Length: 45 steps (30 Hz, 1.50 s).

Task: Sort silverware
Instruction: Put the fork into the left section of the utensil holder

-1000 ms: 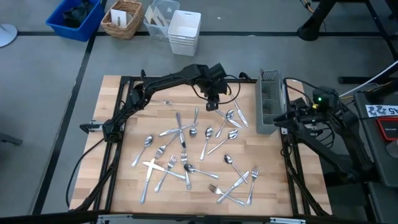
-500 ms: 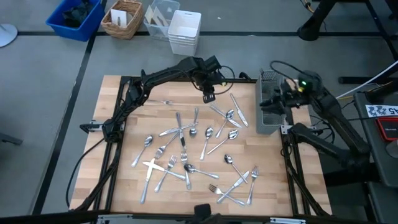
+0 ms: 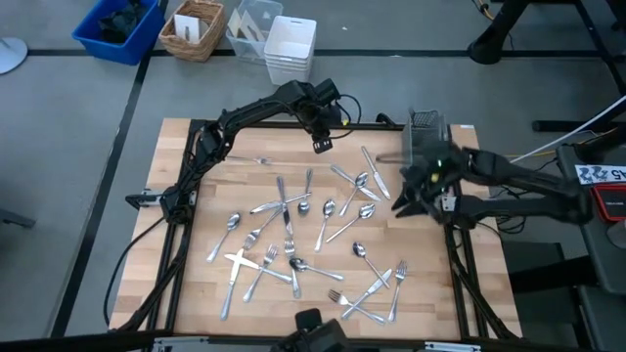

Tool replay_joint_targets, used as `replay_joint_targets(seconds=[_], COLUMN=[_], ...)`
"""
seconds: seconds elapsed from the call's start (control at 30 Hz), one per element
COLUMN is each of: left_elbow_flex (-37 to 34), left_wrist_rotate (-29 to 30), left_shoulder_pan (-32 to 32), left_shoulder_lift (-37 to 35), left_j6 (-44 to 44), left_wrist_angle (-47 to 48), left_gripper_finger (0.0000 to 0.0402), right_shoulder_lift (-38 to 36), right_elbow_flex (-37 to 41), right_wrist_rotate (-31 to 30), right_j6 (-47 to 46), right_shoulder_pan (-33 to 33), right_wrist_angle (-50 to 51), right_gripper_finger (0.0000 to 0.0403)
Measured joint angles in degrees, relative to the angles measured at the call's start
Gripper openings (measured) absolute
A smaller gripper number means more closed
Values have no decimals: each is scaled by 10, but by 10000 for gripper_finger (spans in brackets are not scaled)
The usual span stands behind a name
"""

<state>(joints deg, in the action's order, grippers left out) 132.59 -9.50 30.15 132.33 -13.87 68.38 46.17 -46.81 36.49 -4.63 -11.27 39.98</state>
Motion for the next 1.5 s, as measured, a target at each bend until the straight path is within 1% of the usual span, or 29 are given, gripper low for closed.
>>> replay_joint_targets(seconds=[0.1,0.23,0.4,0.53,0.63,0.73,0.9,1.07,1.2,1.5], left_elbow_flex=[0,0,0,0,0,0,0,0,0,0], left_wrist_rotate=[0,-1,-1,-1,-1,-1,-1,-1,-1,0], left_shoulder_pan=[-5,-12,-21,-28,-29,-31,-34,-37,-41,-46], left_shoulder_lift=[0,0,0,0,0,0,0,0,0,0], left_j6=[0,0,-2,-4,-4,-4,-4,-5,-11,-14], left_wrist_angle=[0,0,0,-4,-4,-4,-4,-3,-3,-3], left_gripper_finger=[4,4,4,4,4,4,4,4,4,4], right_shoulder_lift=[3,27,87,149,196,239,281,288,287,287], right_elbow_flex=[0,0,0,0,0,0,0,0,0,37], right_wrist_rotate=[-111,-216,-281,-313,-319,-316,-319,-356,-372,-370], right_j6=[-83,-205,-341,-416,-459,-491,-498,-506,-510,-506], right_shoulder_pan=[110,250,394,462,488,500,499,499,499,499], right_wrist_angle=[25,34,33,33,34,34,55,100,113,70], right_gripper_finger=[129,129,129,129,129,129,129,129,129,129])
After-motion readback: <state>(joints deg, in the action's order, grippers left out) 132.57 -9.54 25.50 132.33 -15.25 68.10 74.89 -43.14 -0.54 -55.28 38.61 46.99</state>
